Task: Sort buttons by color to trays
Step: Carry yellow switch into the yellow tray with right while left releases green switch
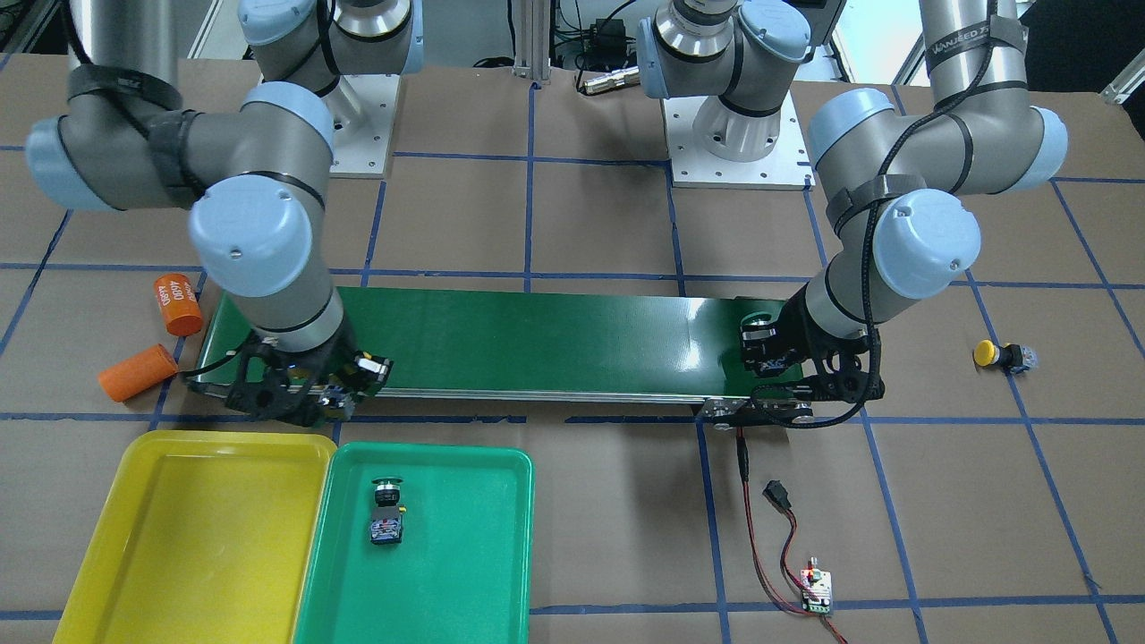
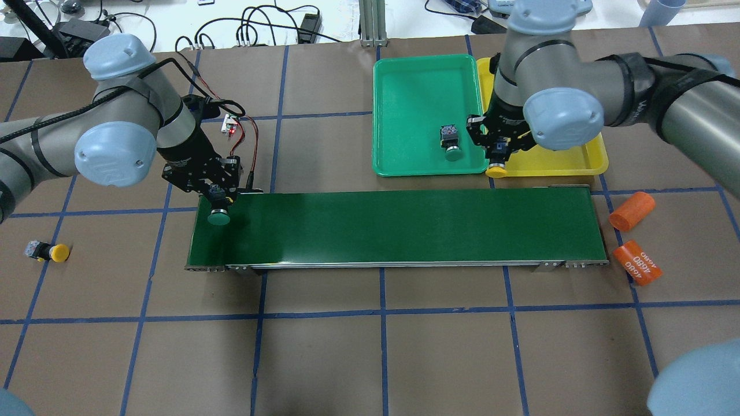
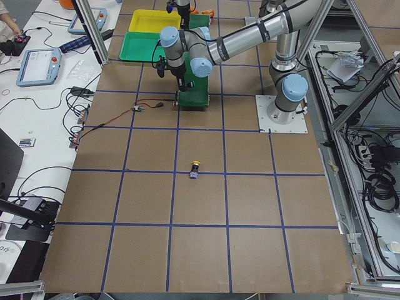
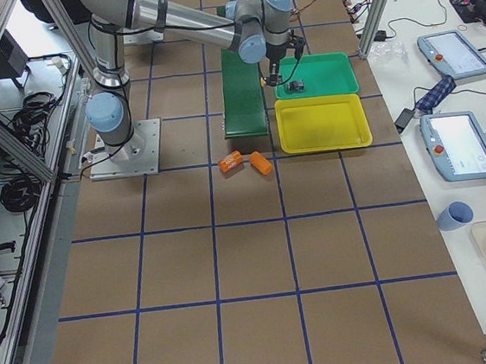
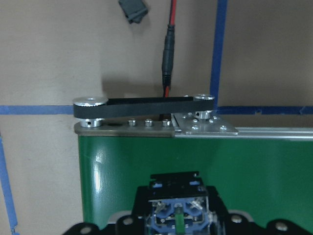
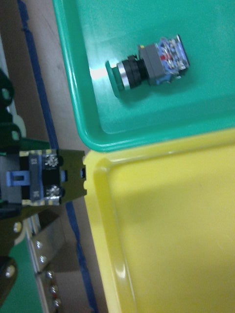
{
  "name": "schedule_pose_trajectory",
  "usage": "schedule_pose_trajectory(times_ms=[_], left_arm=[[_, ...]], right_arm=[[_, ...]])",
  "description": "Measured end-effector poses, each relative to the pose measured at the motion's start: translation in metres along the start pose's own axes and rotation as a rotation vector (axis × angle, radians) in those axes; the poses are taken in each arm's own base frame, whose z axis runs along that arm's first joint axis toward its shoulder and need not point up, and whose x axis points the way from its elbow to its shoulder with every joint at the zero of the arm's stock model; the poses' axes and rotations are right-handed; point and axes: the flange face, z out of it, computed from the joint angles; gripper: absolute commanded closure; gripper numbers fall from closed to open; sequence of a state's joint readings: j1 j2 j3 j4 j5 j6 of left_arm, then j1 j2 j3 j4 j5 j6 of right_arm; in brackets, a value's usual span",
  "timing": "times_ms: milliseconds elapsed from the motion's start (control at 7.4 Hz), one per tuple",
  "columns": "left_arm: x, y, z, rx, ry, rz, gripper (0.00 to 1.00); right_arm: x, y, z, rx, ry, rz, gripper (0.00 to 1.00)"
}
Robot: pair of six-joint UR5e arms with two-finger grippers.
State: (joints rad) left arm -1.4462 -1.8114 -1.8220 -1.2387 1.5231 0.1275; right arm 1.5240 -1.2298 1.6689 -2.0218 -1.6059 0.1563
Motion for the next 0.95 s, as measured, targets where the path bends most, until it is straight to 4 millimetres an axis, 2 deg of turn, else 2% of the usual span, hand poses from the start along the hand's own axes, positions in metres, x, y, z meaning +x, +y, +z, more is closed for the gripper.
schedule_pose_trajectory(times_ms=[270, 406, 541, 676, 811, 946], left_arm=[[0.020, 0.007, 0.008, -0.015, -0.007, 0.030, 1.00], [0.026, 0.007, 0.013, -0.010, -0.011, 0.037, 0.54], [0.030, 0.002, 0.018, 0.007, -0.014, 0.034, 0.42], [0.033, 0.001, 0.023, 0.019, -0.017, 0.028, 0.19], [0.035, 0.004, 0.028, 0.021, -0.018, 0.025, 0.00], [0.036, 0.008, 0.032, 0.026, -0.021, 0.025, 0.00]], right_arm=[[0.085, -0.043, 0.021, 0.044, 0.014, -0.028, 1.00], [0.107, -0.054, 0.033, 0.059, 0.030, -0.051, 1.00], [0.117, -0.063, 0.044, 0.074, 0.045, -0.074, 0.94], [0.120, -0.070, 0.053, 0.101, 0.050, -0.083, 0.81], [0.121, -0.077, 0.061, 0.134, 0.051, -0.085, 0.05], [0.121, -0.084, 0.071, 0.156, 0.050, -0.087, 0.00]])
